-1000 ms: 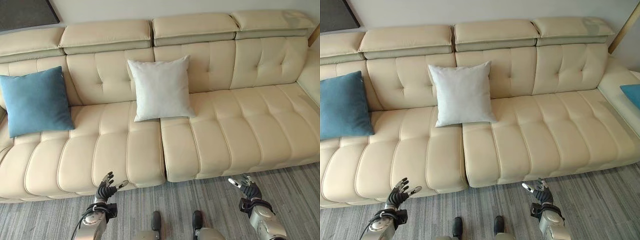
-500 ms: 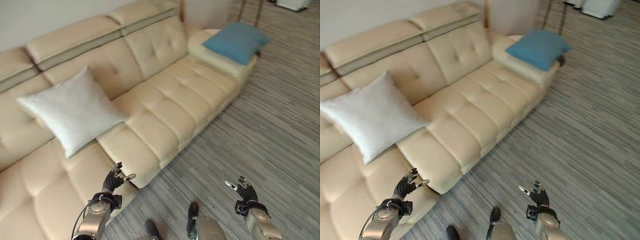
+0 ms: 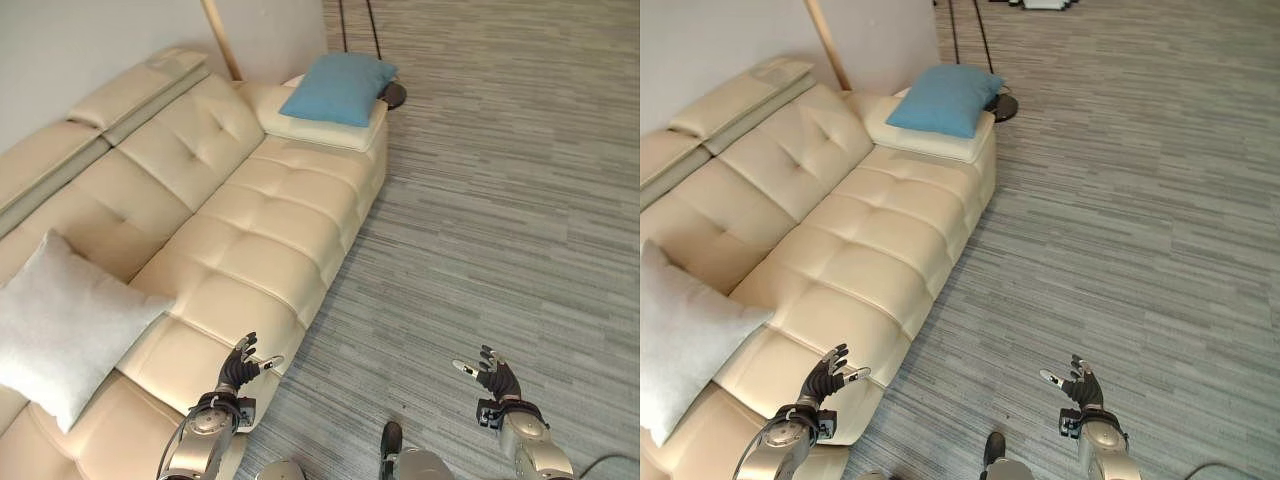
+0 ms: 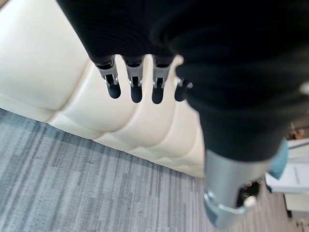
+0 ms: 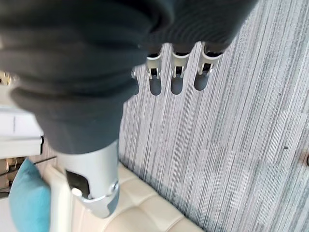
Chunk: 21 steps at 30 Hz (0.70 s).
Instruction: Pick up all the scattered cushions and arrange them neatly on the sofa.
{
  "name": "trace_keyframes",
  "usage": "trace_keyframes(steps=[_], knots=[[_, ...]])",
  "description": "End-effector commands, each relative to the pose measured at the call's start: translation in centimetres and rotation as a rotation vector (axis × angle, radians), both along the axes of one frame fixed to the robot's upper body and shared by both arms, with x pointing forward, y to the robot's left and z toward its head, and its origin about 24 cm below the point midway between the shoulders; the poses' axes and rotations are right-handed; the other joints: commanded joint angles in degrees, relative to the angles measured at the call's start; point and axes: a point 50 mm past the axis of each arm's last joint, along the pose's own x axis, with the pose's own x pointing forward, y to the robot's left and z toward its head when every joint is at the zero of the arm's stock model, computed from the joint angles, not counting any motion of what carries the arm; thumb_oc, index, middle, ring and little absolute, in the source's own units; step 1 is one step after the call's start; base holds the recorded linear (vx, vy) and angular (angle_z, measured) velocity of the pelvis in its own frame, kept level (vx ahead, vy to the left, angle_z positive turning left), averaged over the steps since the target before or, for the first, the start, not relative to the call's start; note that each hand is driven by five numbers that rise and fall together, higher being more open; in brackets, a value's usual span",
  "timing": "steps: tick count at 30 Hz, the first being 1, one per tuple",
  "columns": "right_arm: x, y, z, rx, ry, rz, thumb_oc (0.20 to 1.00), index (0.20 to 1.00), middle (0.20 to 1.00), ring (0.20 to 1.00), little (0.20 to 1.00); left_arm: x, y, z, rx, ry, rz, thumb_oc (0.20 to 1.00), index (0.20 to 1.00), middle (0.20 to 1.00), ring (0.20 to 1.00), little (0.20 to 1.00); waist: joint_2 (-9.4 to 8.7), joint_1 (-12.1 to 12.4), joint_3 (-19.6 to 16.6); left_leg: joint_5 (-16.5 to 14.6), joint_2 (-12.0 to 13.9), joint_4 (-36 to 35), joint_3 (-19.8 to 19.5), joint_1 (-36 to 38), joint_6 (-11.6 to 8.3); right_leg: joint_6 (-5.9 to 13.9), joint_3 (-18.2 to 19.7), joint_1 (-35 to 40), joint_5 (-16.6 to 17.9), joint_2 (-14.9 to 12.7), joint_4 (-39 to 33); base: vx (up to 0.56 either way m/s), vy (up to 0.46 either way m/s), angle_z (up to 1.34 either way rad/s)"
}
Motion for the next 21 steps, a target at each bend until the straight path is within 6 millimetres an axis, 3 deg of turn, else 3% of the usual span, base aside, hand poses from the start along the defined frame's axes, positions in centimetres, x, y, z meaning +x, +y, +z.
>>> trace_keyframes(steps=[1, 5, 9, 13, 16, 19, 20, 21], knots=[[1.8, 0.1, 1.7, -0.022, -0.105, 0.033, 1.0, 1.0, 1.0, 1.0, 1.0, 0.6, 1.0, 1.2, 0.021, -0.075, 0.019, 1.0, 1.0, 1.0, 1.0, 1.0, -0.52, 2.29, 1.32, -1.61, -3.76, -0.21, -3.72, -2.19, 2.13, 6.45, 0.55, 3.87, -6.47, -1.55, -1.64, 0.18, 0.041, -0.59], [1.9, 0.2, 1.6, -0.026, -0.099, 0.039, 1.0, 1.0, 1.0, 1.0, 1.0, 0.5, 0.9, 1.0, 0.02, -0.063, 0.025, 1.0, 1.0, 1.0, 1.0, 1.0, 0.52, 3.9, 2.16, 3.58, -6.1, -6.37, -10.46, -5.87, 1.66, 5.93, 3.79, 5.06, -7.45, 0.52, -1.82, 0.16, 0.04, -0.55], [2.3, 0.7, 1.5, -0.029, -0.092, 0.068, 1.0, 1.0, 1.0, 1.0, 1.0, 0.2, 1.6, 0.9, 0.037, -0.062, 0.05, 1.0, 1.0, 1.0, 1.0, 1.0, 0.67, 5.72, 2.62, 4.63, -8.84, -8.0, -16.65, -7.75, 1.84, 5.68, 9.35, 5.88, -8.77, 2.44, -1.75, 0.19, 0.092, -0.46], [2.3, 0.9, 1.5, -0.023, -0.09, 0.079, 1.0, 1.0, 1.0, 1.0, 1.0, -0.2, 2.0, 0.6, 0.049, -0.036, 0.04, 1.0, 1.0, 1.0, 1.0, 1.0, 0.11, 5.54, 1.75, 3.92, -9.17, -7.62, -15.9, -6.56, 2.67, 6.31, 11.02, 6.88, -9.11, 1.46, -2.25, 0.23, 0.171, -0.79], [2.3, 1.3, 1.3, -0.006, -0.085, 0.089, 1.0, 1.0, 1.0, 1.0, 1.0, -0.5, 2.5, 0.5, 0.061, -0.016, 0.035, 1.0, 1.0, 1.0, 1.0, 1.0, -1.08, 5.63, 1.1, 2.17, -9.61, -6.71, -13.65, -6.17, 4.57, 7.41, 12.93, 6.41, -9.52, 0.13, -0.83, 0.2, 0.208, -0.44], [1.9, 1.8, 0.6, 0.019, -0.06, 0.082, 1.0, 1.0, 1.0, 1.0, 1.0, -0.6, 2.9, 0.4, 0.068, -0.005, 0.036, 1.0, 1.0, 1.0, 1.0, 1.0, -1.65, 5.51, 1.24, 0.06, -9.81, -6.23, -11.36, -4.68, 6.6, 9.55, 13.7, 2.85, -9.38, -1.2, 8.3, 0.16, 0.187, -0.36], [1.9, 1.8, 0.6, 0.019, -0.06, 0.082, 1.0, 1.0, 1.0, 1.0, 1.0, -0.6, 2.9, 0.4, 0.068, -0.005, 0.036, 1.0, 1.0, 1.0, 1.0, 1.0, -1.66, 5.53, 1.22, 0.06, -9.81, -6.23, -11.33, -4.7, 6.6, 9.56, 13.73, 2.79, -9.41, -1.2, 8.34, 0.15, 0.165, -0.38], [1.9, 1.9, 0.6, 0.029, -0.059, 0.076, 1.0, 1.0, 1.0, 1.0, 1.0, -0.4, 3.2, 0.7, 0.082, -0.013, 0.042, 1.0, 1.0, 1.0, 1.0, 1.0, -1.56, 4.86, 1.87, -0.88, -9.51, -6.32, -10.09, -3.26, 7.4, 11.1, 13.39, -0.82, -7.81, -1.62, 15.55, 0.15, 0.141, -0.33]])
